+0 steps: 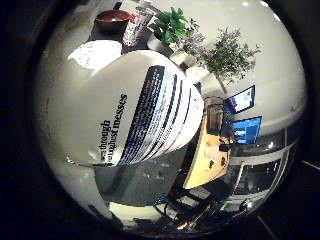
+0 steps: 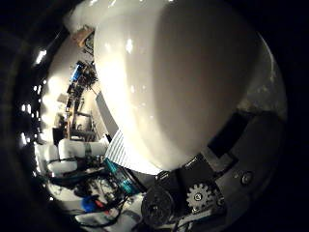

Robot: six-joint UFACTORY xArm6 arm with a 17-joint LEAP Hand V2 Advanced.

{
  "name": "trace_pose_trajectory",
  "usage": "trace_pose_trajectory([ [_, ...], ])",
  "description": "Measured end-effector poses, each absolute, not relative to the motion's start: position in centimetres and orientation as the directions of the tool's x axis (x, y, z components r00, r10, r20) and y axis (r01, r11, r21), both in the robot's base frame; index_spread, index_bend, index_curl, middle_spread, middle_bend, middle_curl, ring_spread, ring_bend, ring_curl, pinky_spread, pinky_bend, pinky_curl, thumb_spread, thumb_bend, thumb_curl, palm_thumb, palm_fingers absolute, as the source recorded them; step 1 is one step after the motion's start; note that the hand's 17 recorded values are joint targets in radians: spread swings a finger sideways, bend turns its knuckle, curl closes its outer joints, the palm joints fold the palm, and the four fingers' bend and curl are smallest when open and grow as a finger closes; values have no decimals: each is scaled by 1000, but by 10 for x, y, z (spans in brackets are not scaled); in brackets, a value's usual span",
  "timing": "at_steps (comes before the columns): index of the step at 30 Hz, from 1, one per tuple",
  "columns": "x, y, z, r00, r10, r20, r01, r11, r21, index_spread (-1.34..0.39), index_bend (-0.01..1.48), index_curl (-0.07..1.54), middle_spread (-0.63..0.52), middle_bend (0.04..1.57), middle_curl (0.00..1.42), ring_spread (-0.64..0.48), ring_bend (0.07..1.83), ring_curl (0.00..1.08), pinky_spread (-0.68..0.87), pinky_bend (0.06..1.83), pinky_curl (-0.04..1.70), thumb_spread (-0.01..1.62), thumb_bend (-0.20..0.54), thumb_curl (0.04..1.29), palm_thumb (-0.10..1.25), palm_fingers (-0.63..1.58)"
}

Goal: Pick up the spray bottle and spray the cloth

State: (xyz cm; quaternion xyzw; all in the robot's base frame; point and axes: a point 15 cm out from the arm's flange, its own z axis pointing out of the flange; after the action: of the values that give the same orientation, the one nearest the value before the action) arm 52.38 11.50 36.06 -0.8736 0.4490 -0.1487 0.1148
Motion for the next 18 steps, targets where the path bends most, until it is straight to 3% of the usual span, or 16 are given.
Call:
trace_pose_trajectory([
  [18,519,148,404,546,-838,-19,-745,-475,-469,-209,1218,759,-166,1279,888,-241,1306,857,-227,1007,1459,837,-18,821,979,1097],
])
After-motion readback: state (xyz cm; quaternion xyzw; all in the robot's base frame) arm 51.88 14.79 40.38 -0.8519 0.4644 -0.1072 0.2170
